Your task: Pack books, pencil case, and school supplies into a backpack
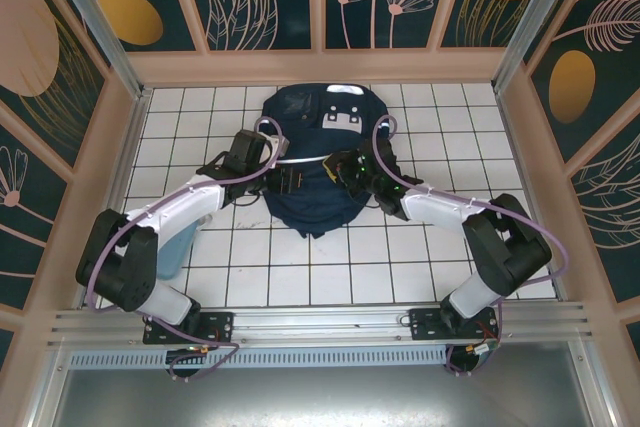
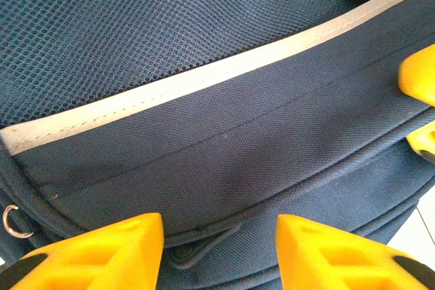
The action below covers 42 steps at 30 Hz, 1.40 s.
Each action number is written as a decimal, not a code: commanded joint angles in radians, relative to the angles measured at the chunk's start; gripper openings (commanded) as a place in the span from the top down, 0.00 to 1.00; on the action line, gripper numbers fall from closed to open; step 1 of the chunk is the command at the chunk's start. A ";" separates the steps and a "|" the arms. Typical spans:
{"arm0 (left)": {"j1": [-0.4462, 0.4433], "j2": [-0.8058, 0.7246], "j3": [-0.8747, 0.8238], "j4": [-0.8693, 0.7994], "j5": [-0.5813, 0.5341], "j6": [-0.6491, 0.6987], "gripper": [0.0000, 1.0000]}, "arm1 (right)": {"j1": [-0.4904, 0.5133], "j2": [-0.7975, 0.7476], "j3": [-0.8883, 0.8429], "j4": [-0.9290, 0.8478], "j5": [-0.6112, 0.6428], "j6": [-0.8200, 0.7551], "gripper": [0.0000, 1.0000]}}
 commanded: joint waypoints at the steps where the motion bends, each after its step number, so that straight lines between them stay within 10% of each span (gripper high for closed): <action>1: -0.001 -0.052 0.001 -0.025 0.000 -0.013 0.51 | -0.026 0.000 -0.010 0.195 0.026 -0.016 0.90; 22: -0.001 -0.003 0.016 -0.017 0.015 -0.107 0.34 | -0.055 -0.084 -0.028 0.266 -0.071 -0.017 0.94; 42: -0.001 0.010 -0.028 0.058 0.083 -0.204 0.45 | -0.058 -0.032 0.017 0.260 -0.099 -0.011 0.94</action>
